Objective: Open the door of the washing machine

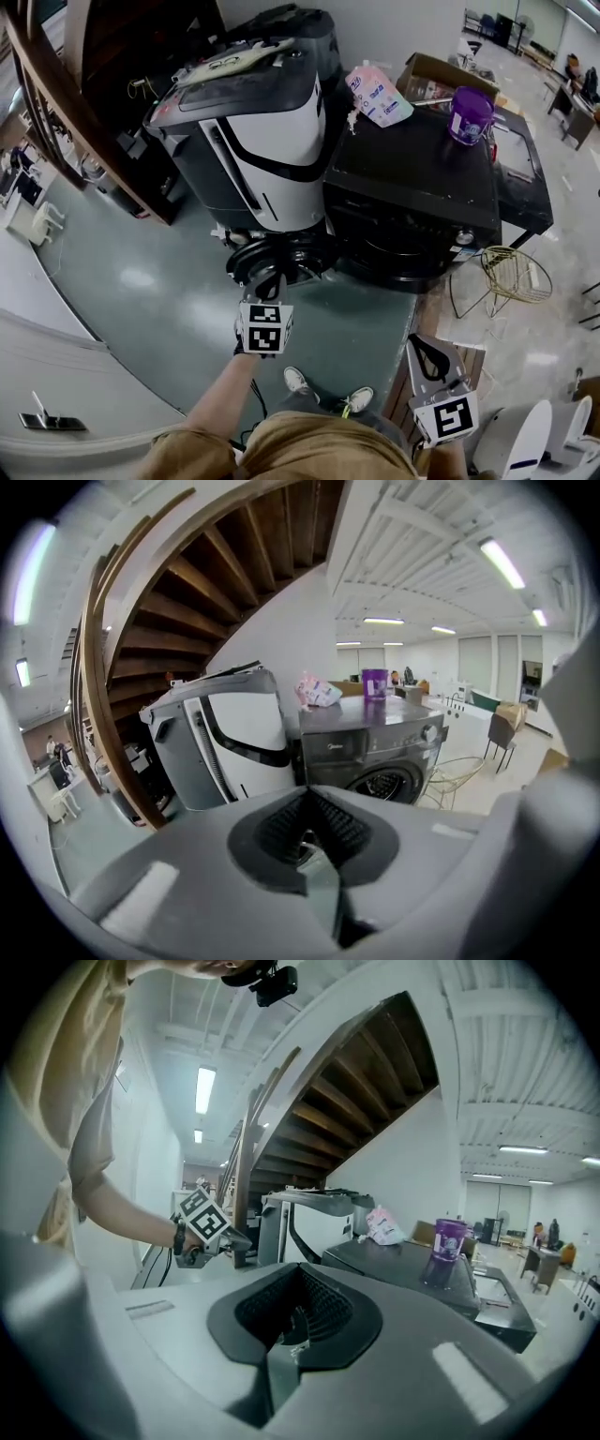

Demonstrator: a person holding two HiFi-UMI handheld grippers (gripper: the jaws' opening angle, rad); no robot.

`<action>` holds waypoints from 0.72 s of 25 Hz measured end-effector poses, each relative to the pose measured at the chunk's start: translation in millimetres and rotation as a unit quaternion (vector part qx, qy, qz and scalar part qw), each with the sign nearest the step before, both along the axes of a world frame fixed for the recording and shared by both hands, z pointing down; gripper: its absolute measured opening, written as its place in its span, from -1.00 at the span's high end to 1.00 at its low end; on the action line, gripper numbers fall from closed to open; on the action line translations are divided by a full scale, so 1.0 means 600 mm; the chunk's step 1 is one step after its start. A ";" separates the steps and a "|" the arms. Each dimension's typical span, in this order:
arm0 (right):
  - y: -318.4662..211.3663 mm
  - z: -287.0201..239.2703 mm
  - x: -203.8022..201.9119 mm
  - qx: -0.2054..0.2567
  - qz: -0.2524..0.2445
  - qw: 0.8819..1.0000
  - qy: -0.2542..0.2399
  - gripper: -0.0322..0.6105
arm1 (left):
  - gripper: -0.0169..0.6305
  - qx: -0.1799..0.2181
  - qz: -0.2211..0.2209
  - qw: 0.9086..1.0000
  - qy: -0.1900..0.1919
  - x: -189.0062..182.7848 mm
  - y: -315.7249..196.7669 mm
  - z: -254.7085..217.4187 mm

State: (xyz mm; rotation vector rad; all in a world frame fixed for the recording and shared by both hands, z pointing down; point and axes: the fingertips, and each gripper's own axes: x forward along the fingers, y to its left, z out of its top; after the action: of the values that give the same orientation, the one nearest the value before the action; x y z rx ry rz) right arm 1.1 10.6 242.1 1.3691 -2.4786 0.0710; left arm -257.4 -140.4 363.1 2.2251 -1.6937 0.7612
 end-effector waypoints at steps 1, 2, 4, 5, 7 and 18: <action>0.002 -0.006 0.014 0.008 0.007 1.000 -0.001 0.88 | 0.76 0.006 0.003 1.000 0.003 0.010 0.005 -0.010; 0.003 -0.012 0.029 0.017 0.014 1.000 -0.002 0.88 | 0.76 0.013 0.007 1.000 0.006 0.021 0.009 -0.020; 0.007 -0.020 0.058 0.033 0.027 0.999 -0.003 0.88 | 0.76 0.026 0.017 0.999 0.010 0.044 0.015 -0.041; 0.008 -0.025 0.070 0.039 0.033 0.999 -0.004 0.88 | 0.76 0.034 0.022 0.999 0.009 0.053 0.017 -0.053; 0.009 -0.035 0.089 0.050 0.042 0.998 -0.006 0.88 | 0.76 0.051 0.028 0.998 0.004 0.064 0.020 -0.081; 0.026 -0.075 0.170 0.080 0.071 0.994 -0.012 0.88 | 0.76 0.135 0.028 0.990 0.023 0.084 0.054 -0.239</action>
State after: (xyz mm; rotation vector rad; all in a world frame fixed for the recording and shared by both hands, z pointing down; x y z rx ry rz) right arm 103.0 26.5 197.3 1.6164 -2.4483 -0.0825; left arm -207.0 -108.2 219.5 2.4553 -1.8117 0.5135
